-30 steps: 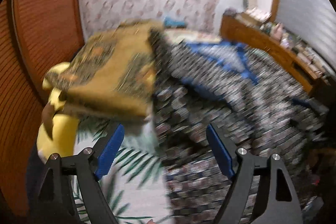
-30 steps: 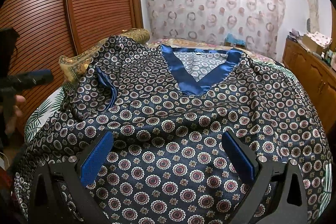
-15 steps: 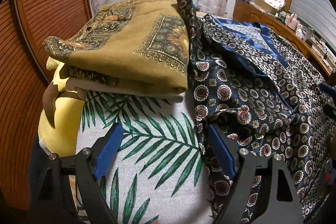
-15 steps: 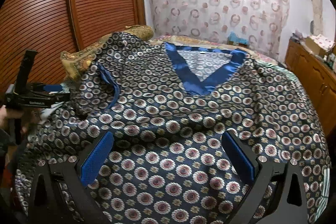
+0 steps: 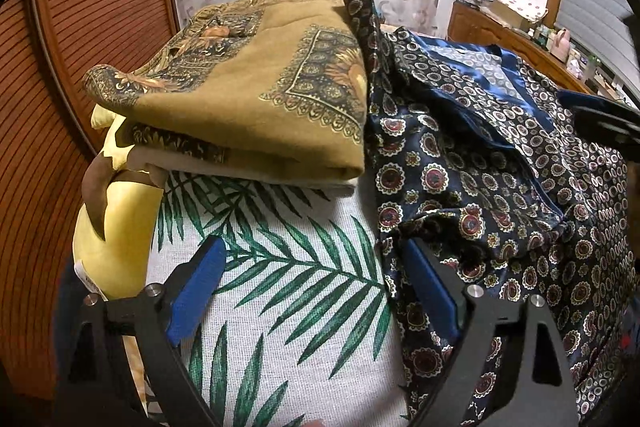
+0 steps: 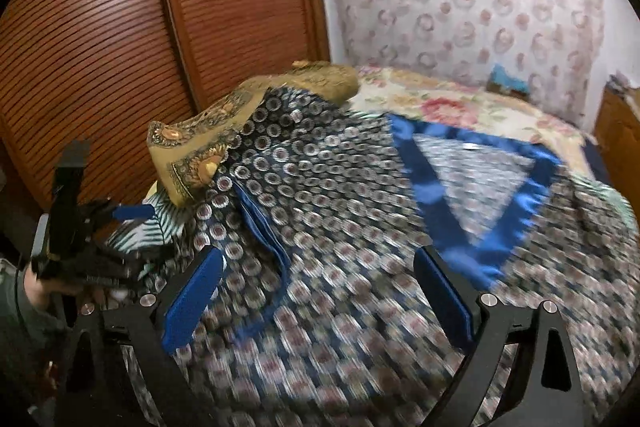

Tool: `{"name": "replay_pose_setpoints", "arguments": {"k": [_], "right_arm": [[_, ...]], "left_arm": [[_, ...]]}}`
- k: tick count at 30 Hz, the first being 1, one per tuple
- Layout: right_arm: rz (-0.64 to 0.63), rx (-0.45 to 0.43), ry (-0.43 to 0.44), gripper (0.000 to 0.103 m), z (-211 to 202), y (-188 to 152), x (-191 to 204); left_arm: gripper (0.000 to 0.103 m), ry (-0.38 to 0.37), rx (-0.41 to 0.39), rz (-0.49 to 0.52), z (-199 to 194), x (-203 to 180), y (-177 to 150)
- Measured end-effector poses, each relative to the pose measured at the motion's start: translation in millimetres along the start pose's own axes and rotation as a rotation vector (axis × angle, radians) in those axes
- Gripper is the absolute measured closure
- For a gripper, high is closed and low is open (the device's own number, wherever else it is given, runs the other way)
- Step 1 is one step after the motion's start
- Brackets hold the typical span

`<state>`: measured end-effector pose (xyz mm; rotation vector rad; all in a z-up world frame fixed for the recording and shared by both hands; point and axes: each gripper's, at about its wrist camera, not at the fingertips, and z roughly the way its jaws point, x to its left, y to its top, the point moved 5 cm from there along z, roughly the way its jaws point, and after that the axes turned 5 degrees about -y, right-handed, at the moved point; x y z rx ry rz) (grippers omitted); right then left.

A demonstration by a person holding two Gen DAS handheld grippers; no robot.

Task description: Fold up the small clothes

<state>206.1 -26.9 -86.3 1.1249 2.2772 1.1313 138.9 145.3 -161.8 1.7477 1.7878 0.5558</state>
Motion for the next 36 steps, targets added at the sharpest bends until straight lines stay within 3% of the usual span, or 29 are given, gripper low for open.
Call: {"name": "replay_pose_setpoints", "arguments": {"k": [7, 12, 15, 19, 23, 27, 32, 36], "right_arm": [[-0.081, 0.135, 0.008, 0.006, 72, 17, 26], [-0.098, 0.164, -0.048, 0.006, 95, 32, 23], [-0.107, 0.147, -0.137, 0.007, 97, 41, 7], [-0.036, 0.131, -0.226, 0.008, 88, 44, -34], [0.013, 0.123, -0.249, 0.008, 74, 40, -70], [0.024, 0.088, -0.239, 0.008, 48, 32, -78], [0.039, 0.014, -0.166, 0.008, -3, 7, -82], [0.054, -0.031, -0.157, 0.008, -51, -29, -97]], "left_arm": [[0.013, 0.0, -0.001, -0.001, 0, 1, -1], [0.013, 0.0, -0.001, -0.001, 0, 1, -1], [0.013, 0.001, -0.001, -0.002, 0, 1, -1], [0.013, 0.001, -0.001, -0.001, 0, 1, -1], [0.013, 0.002, -0.001, -0.002, 0, 1, -1], [0.013, 0.003, -0.001, -0.002, -1, 2, -1], [0.013, -0.005, -0.006, -0.007, -4, 4, -2], [0.013, -0.002, -0.076, -0.02, -19, 5, 2]]}}
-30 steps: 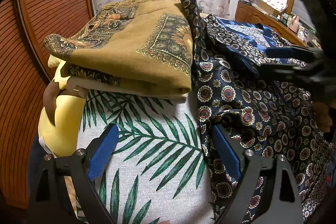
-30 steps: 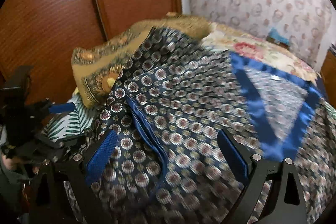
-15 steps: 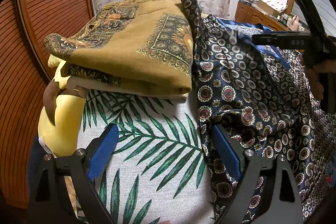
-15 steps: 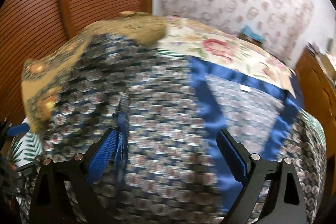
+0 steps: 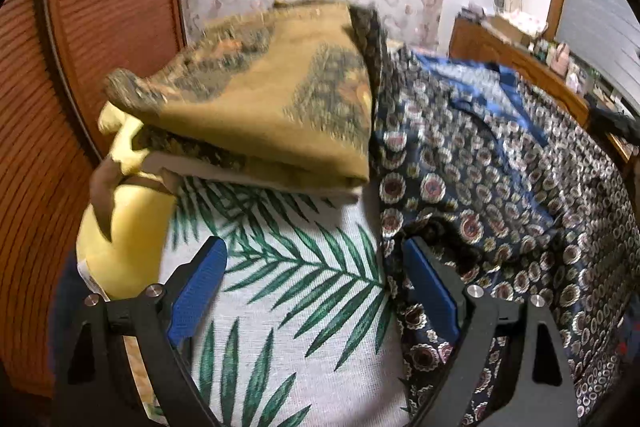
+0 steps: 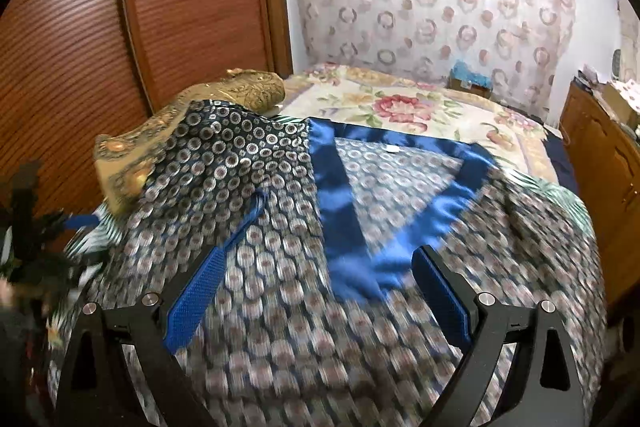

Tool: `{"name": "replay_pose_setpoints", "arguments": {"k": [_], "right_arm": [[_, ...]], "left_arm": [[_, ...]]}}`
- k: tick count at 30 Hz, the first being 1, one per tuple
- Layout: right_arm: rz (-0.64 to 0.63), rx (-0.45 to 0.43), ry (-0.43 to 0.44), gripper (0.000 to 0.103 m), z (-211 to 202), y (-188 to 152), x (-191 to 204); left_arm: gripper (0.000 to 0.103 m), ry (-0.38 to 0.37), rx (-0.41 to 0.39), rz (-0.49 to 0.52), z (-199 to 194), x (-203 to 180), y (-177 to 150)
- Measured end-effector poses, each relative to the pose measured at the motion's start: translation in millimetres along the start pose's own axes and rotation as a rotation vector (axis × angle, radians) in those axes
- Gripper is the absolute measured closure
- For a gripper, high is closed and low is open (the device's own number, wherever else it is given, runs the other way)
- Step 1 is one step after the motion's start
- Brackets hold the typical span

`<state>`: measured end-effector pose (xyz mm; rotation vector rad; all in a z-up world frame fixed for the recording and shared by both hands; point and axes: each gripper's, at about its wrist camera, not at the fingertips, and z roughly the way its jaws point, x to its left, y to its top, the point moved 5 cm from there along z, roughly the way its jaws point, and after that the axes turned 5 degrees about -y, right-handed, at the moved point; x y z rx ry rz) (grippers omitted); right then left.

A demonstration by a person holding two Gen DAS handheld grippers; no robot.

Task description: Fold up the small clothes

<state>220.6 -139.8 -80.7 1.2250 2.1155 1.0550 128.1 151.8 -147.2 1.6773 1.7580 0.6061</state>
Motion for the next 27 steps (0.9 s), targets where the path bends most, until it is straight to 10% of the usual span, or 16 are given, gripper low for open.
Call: {"name": "replay_pose_setpoints", "arguments": {"k": [12, 27], "right_arm": [[0.174, 0.0, -0.17, 0.008, -97, -90, -112], [0.417, 0.082, -0.246, 0.011, -111, -139, -211]], "left_arm": [[0.013, -0.144, -0.131, 0.122, -40, -90, 39], [0.013, -0.292, 0.047, 0.253, 36, -205, 46]]}}
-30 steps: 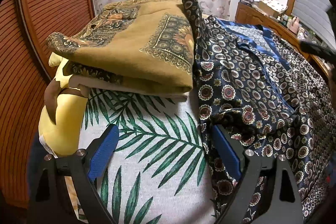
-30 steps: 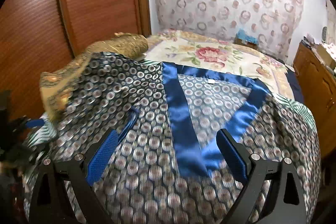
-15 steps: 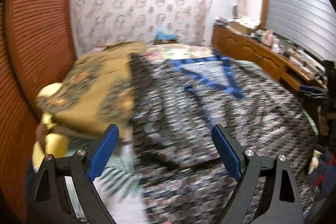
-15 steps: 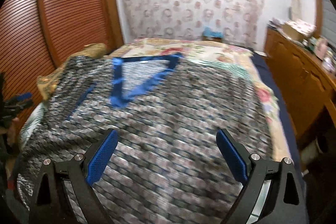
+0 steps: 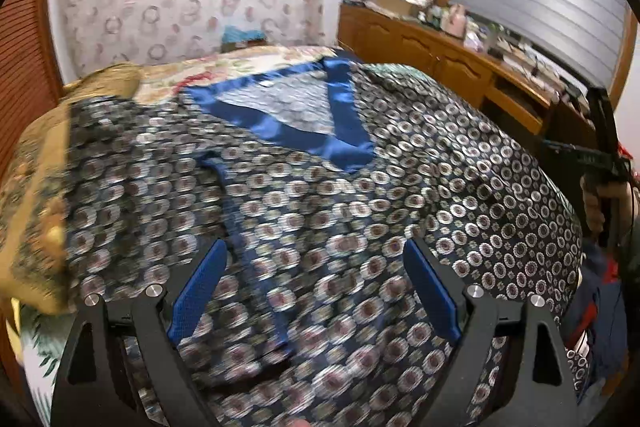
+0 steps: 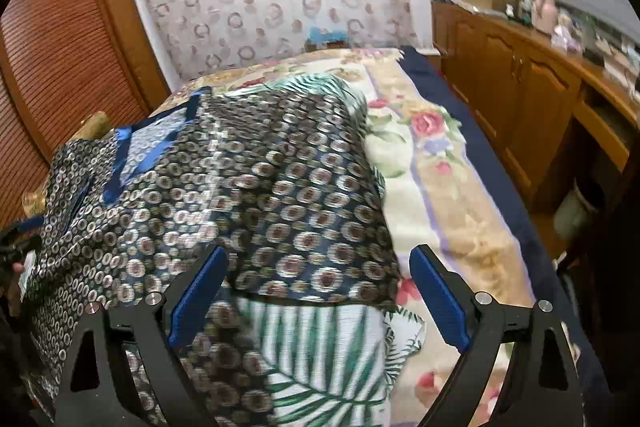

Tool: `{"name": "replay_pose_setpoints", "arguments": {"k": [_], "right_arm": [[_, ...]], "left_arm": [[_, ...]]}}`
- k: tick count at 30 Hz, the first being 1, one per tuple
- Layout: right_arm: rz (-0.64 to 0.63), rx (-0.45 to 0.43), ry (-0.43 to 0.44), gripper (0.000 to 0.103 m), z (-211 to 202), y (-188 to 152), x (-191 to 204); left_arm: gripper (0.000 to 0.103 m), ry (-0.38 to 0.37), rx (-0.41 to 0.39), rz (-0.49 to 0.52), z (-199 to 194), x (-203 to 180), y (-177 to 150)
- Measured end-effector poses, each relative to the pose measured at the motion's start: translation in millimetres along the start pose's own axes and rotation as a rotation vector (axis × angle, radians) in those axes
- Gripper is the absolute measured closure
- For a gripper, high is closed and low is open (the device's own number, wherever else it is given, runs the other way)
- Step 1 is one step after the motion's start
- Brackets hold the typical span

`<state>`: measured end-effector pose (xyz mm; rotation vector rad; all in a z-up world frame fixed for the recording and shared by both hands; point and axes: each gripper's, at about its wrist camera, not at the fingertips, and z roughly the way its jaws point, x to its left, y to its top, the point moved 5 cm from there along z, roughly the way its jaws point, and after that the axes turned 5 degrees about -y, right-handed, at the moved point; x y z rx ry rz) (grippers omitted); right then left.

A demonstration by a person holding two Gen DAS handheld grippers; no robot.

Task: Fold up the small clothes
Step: 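Grasp the shirt side edge with the right tool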

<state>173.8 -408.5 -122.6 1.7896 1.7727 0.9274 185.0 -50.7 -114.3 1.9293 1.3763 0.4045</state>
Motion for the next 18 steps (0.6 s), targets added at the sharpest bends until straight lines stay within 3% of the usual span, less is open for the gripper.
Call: {"name": "replay_pose_setpoints", "arguments": {"k": [7, 16, 18], "right_arm": [[0.066, 0.075, 0.05, 0.031, 21, 8, -21], [0.097, 0.129, 0.103, 0.046, 27, 2, -43], [0.115, 0.131, 0.13, 0.049, 25, 1, -47]], "left_arm": [[0.013, -0.009, 0.068, 0.049, 29, -24, 8], [0.013, 0.005, 0.145, 0.077, 59, -37, 1], [0.006, 0.02, 0.137, 0.101, 63, -41, -2]]}}
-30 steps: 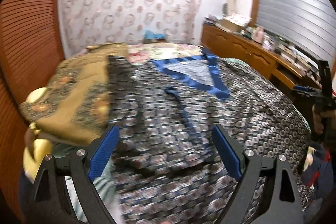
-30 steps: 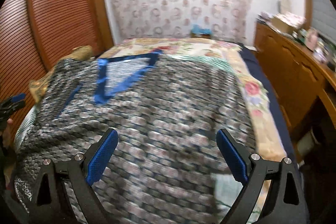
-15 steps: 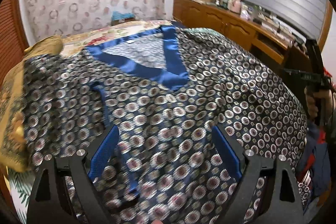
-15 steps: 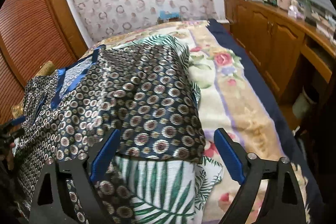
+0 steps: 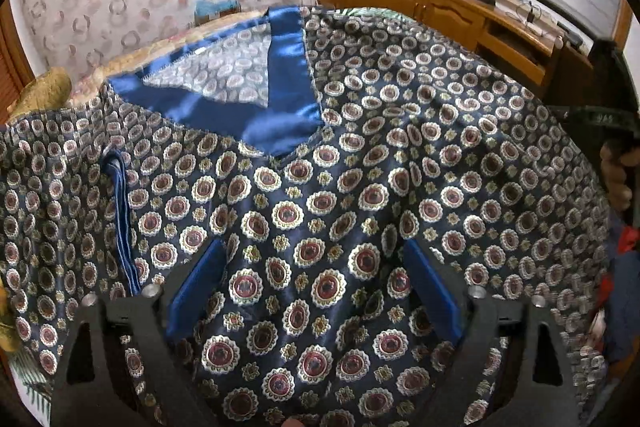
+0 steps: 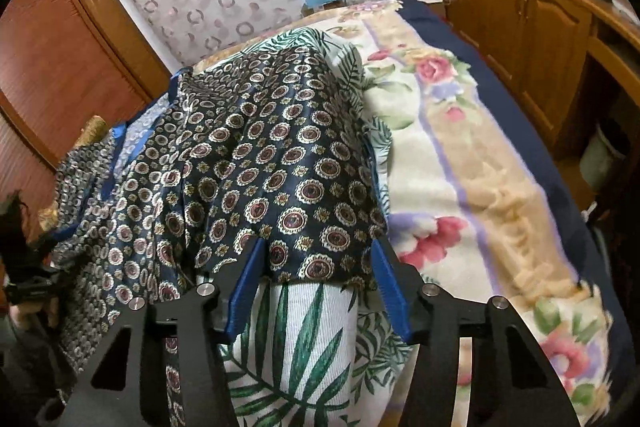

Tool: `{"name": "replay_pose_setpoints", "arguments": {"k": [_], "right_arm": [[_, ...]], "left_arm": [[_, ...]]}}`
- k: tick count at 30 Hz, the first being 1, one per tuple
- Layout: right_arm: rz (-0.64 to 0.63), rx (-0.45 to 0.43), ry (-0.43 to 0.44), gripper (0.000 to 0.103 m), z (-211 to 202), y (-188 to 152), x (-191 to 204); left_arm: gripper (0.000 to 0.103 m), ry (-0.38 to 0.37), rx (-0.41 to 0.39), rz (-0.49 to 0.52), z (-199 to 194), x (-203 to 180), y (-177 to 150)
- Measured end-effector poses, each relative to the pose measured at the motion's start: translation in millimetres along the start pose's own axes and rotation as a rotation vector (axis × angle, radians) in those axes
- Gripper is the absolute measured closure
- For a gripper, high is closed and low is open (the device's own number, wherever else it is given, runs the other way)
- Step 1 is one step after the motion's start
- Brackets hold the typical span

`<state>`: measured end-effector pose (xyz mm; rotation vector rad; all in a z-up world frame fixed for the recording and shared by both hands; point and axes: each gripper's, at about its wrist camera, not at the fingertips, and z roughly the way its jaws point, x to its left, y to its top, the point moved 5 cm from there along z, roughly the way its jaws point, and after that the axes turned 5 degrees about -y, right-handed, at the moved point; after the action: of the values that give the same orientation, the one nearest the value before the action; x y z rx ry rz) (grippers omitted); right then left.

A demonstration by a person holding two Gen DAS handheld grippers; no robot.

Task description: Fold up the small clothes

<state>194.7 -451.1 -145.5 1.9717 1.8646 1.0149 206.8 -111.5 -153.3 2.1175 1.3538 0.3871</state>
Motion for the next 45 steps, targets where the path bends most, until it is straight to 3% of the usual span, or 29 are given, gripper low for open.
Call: {"name": "replay_pose_setpoints", "arguments": {"k": [2, 6, 11, 16, 19, 26, 31, 36, 38, 40, 45], "right_arm": [[0.008, 0.001, 0.008, 0.049, 1, -2, -2], [0.022, 0.003, 0.025, 0.054, 0, -4, -6], [0.024, -0.011, 0.053, 0.075, -3, -4, -8], [-0.045, -0.058, -0.034, 0.095, -13, -1, 2], [-0.079, -0.102, -0.07, 0.097, -21, 5, 10], [-0.221, -0.22, -0.098, 0.098, -40, 23, 64], [-0.369, -0.266, -0.046, 0.098, -38, 29, 135], [-0.481, -0.218, 0.064, 0.097, -17, 8, 200], [-0.504, -0.196, 0.061, 0.087, -8, -1, 208], [-0.504, -0.191, 0.06, 0.067, -5, -5, 207], [-0.424, -0.19, 0.039, 0.059, -5, 5, 176]], "left_arm": [[0.0, -0.006, 0.011, -0.004, 2, -1, 0], [0.0, -0.008, 0.012, -0.004, 3, -1, 0], [0.0, -0.005, 0.012, -0.002, 4, -1, 1], [0.0, -0.001, 0.012, -0.006, 6, -1, 2], [0.0, 0.0, 0.012, -0.011, 6, -1, 2], [0.0, 0.014, 0.002, -0.035, 1, 1, 1], [0.0, 0.033, -0.155, -0.071, -38, 4, 5], [0.0, 0.026, -0.242, -0.057, -75, 6, 5], [0.0, 0.038, -0.25, -0.057, -82, 8, 4], [0.0, 0.027, -0.249, -0.065, -87, 10, 1], [0.0, -0.02, -0.245, -0.094, -85, 20, -5]]}}
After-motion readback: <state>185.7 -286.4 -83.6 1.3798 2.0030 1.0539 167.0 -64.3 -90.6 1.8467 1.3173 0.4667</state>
